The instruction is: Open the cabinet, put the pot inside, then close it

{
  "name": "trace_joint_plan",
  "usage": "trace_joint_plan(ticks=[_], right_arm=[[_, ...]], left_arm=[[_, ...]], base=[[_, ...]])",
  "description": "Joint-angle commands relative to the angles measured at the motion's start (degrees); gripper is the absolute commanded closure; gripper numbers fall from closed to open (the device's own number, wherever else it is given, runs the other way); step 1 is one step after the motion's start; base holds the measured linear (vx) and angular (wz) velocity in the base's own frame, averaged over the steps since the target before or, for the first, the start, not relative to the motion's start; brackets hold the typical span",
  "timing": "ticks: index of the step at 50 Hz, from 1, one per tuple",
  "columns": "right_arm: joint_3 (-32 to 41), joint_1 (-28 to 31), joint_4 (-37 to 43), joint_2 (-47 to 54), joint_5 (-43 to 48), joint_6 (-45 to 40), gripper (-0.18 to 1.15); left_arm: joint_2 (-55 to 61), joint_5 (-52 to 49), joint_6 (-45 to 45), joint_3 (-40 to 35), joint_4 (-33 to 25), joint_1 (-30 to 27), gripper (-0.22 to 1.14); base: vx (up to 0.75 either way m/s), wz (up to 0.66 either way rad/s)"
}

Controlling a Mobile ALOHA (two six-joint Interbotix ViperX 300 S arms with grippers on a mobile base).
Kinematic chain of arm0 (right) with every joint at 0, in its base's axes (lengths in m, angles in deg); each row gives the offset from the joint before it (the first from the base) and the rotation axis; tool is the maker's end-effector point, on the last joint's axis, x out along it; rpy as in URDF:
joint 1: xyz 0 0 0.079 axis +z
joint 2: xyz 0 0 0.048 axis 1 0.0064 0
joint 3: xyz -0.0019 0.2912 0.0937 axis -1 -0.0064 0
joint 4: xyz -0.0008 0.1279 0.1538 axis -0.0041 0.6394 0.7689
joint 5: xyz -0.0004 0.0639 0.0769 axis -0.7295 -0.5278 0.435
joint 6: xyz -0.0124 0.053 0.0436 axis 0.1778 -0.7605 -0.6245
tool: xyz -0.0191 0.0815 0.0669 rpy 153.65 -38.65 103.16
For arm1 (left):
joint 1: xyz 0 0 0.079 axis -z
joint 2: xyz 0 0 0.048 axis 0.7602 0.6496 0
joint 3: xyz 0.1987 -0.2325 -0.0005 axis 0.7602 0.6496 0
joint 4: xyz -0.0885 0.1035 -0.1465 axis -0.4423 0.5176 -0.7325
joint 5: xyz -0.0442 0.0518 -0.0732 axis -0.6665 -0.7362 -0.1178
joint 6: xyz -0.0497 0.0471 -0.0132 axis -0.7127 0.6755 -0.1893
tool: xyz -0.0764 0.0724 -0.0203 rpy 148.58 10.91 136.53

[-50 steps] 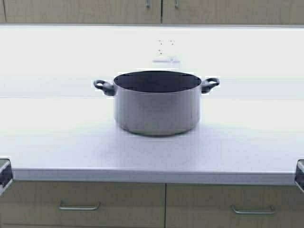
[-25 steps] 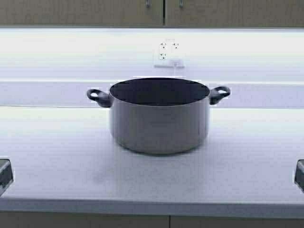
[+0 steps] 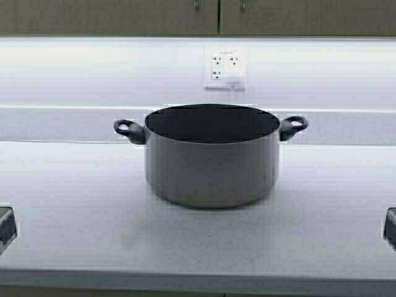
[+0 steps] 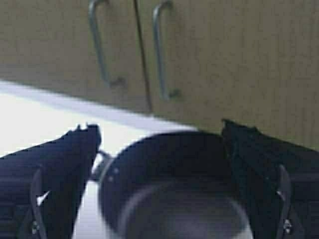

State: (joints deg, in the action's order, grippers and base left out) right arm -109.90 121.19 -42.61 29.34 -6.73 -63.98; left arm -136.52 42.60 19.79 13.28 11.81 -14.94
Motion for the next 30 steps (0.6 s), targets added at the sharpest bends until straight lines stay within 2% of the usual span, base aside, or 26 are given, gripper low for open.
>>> trace_joint_plan(ticks=[1,20,25,30], right_arm=[[3.69,0.79,-0.18,8.0,5.01,0.35,-0.06],[15.73,3.96,1.14,24.96,16.08,4.04,-0.06],[18.19,4.13,4.39,28.3,16.44,6.06,-0.06],[20.21,4.48,8.09,30.59,17.14,10.37,-0.06]], left_arm=[[9.58,7.82,0.09,-3.6,0.18,2.37,-0.1],[36.83,29.18,3.69,-17.23,-0.7,8.88,-0.1],[42.1,31.46,7.29,-20.13,-5.19,10.11,-0.1],[46.58,35.51,12.57,-22.15,-14.41,11.78,-0.1]], base=[[0.0,0.0],[0.0,0.0],[0.0,0.0],[0.0,0.0]])
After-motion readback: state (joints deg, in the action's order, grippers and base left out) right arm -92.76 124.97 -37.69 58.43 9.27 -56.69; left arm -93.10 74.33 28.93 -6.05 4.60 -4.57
